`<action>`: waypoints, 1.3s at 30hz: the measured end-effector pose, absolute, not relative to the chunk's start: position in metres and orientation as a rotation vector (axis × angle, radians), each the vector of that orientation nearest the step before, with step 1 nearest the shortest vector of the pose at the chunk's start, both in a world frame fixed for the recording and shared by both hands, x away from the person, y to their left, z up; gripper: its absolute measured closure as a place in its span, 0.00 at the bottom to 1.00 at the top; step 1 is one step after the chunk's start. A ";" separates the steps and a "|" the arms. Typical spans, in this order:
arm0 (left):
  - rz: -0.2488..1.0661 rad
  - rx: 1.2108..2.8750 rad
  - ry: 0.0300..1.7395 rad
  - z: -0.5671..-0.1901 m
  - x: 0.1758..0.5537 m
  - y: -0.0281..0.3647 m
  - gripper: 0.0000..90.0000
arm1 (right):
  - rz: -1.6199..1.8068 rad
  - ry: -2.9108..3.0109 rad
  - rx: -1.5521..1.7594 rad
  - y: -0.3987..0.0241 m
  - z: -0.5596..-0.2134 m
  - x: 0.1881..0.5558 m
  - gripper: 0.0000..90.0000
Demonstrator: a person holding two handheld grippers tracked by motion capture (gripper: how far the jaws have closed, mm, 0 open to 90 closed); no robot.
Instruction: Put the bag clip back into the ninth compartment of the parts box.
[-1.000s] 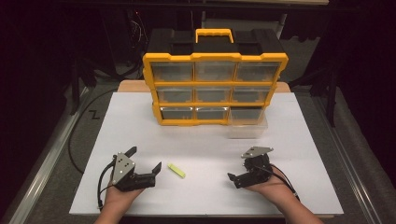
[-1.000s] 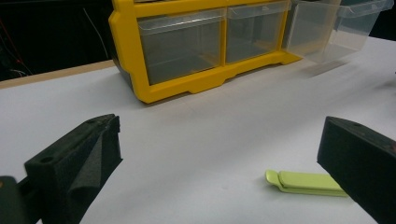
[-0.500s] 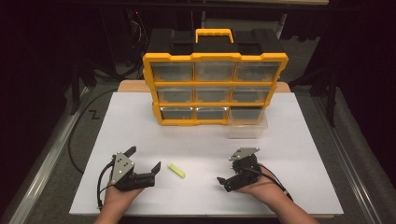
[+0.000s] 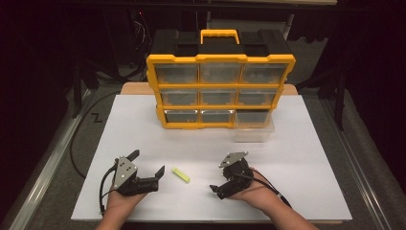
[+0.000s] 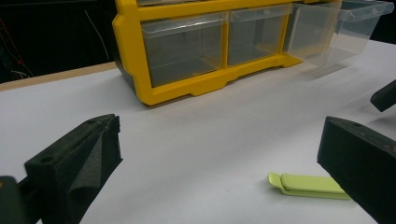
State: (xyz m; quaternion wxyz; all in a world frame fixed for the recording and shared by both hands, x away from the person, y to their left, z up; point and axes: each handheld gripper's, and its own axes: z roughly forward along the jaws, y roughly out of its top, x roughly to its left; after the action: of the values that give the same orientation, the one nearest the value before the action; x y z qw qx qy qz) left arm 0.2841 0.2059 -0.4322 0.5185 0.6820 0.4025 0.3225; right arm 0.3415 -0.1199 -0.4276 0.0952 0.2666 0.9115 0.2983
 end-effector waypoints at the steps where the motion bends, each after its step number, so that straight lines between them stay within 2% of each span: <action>1: 0.773 1.637 0.965 -0.432 0.284 0.206 0.00 | 0.882 2.707 0.778 -0.117 -0.428 0.341 0.07; 7: 0.774 1.638 0.964 -0.432 0.284 0.206 0.00 | 0.884 2.739 0.736 -0.101 -0.428 0.340 0.09; 24: 0.770 1.637 0.966 -0.432 0.285 0.206 0.00 | 0.895 2.810 0.651 -0.068 -0.426 0.342 0.24; 39: 0.768 1.635 0.956 -0.432 0.284 0.206 0.00 | 0.926 2.821 0.595 -0.045 -0.422 0.344 0.52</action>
State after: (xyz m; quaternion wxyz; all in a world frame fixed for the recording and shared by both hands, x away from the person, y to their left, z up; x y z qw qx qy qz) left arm 0.2839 0.2060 -0.4317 0.5216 0.6826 0.3991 0.3206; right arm 0.3440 -0.0448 -0.4221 0.0566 0.1963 0.9301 0.3052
